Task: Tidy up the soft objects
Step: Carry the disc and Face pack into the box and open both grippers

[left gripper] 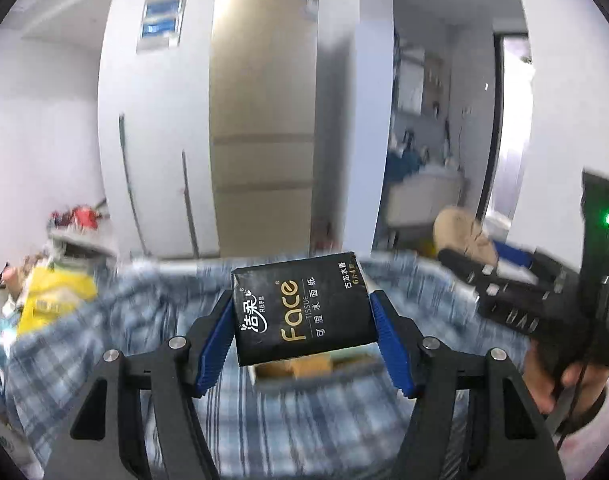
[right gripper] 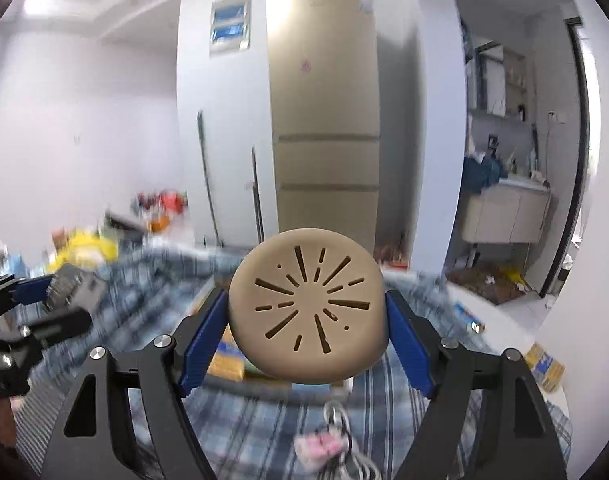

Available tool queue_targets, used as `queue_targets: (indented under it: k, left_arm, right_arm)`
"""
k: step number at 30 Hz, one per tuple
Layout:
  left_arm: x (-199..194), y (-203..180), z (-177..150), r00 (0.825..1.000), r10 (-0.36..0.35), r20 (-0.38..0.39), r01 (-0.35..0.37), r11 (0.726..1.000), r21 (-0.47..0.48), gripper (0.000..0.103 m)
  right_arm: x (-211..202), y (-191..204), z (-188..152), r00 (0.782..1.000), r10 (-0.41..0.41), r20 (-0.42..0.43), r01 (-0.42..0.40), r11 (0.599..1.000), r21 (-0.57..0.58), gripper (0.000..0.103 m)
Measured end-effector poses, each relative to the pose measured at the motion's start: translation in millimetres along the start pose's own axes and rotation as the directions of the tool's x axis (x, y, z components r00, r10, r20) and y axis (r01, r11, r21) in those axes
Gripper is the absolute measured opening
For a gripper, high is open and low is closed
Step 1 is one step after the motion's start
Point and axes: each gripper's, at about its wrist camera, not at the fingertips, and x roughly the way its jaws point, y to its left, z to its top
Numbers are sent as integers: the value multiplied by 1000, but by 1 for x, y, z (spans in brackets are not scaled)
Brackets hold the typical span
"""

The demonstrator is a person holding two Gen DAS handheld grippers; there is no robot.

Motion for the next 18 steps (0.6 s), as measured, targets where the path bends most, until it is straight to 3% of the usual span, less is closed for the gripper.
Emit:
queue_targets:
  k: [3,10,13,18]
  left_arm:
    - [3,-6,26,999,1,51,-1,1000,-4,68]
    - [47,-9,53,998,26,56,-23,998,-51,68]
    - [75,-7,54,999,20,27,-19,999,-49,68]
    - [111,2,35,999,31,13,-31,999,-35,68]
  right_arm:
    - [-4,-2,23,999,-1,45,-1,999,34,77]
    - [16,-3,72,997,-40,63,36,997,71,78]
    - [39,-4,77,995,-87,49,83,994,76,78]
    - [87,-13,60,997,-73,-17,74,992,103,78]
